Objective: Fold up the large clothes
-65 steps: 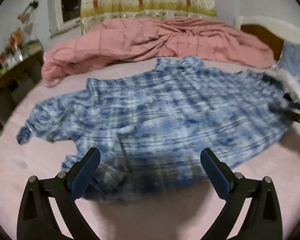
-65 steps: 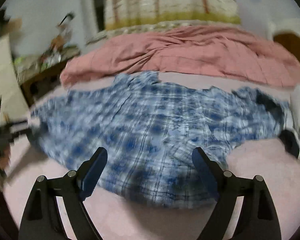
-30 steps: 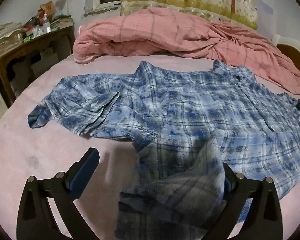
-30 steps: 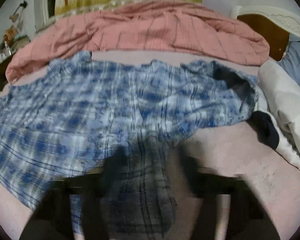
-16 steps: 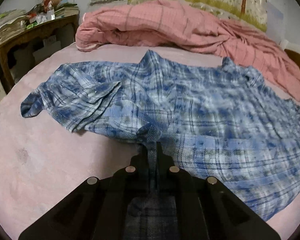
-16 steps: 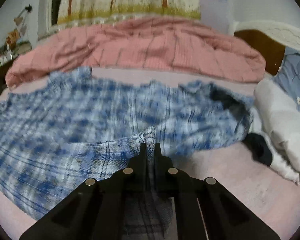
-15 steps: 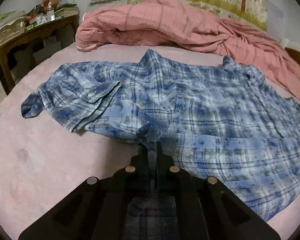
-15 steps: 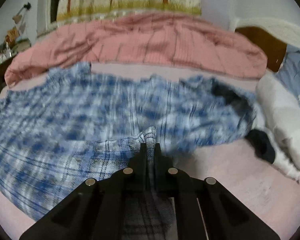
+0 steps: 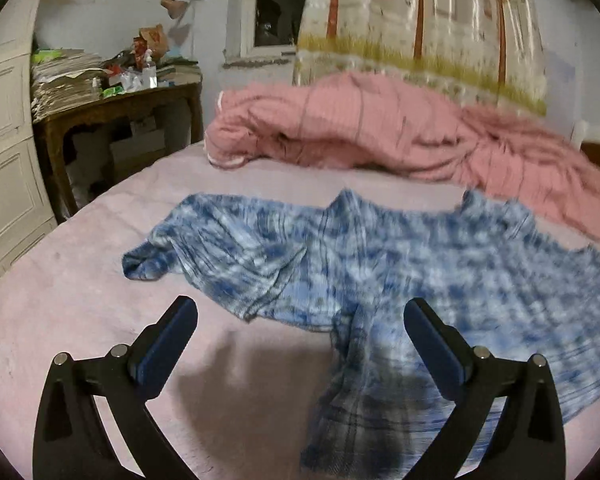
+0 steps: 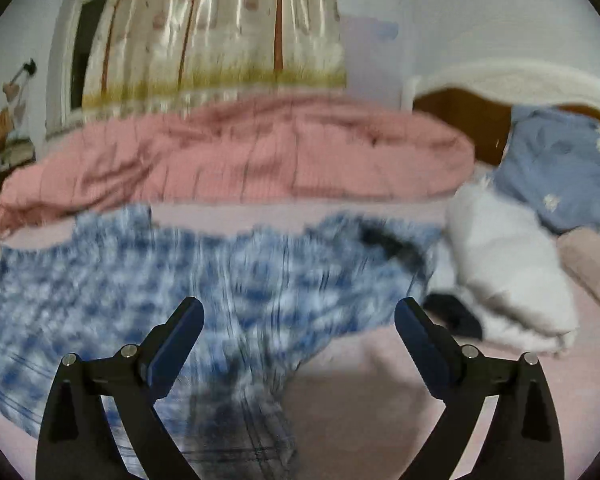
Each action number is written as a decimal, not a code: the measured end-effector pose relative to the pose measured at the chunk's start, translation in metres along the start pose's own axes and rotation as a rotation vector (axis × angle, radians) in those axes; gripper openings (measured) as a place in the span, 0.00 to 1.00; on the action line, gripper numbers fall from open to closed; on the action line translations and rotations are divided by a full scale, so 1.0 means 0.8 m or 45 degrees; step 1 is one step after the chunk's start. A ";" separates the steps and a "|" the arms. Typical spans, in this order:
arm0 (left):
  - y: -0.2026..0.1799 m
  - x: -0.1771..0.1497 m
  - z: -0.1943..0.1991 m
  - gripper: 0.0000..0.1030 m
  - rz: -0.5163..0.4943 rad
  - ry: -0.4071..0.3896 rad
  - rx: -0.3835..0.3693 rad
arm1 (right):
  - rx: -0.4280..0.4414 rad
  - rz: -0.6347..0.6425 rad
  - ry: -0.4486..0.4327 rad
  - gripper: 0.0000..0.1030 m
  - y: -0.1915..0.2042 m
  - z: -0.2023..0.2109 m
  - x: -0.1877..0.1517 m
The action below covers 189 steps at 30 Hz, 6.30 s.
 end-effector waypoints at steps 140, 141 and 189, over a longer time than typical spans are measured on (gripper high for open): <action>-0.106 0.025 -0.218 0.03 0.138 0.402 -0.023 | 0.147 0.055 0.557 0.10 0.146 -0.228 0.024; -0.102 0.027 -0.216 0.03 0.158 0.386 -0.020 | 0.149 0.045 0.557 0.22 0.145 -0.229 0.023; -0.181 0.055 -0.135 0.83 -0.018 0.038 0.011 | -0.242 -0.043 0.376 0.03 -0.077 -0.229 0.089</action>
Point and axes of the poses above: each gripper's, at about its wrist camera, not at the fingertips, and z roughly against the way its jaws point, y to its left, x to its top, the point moved 2 cm from there along -z, roughly the way its jaws point, and after that the axes turned 7 degrees about z, right-handed, at the moved point
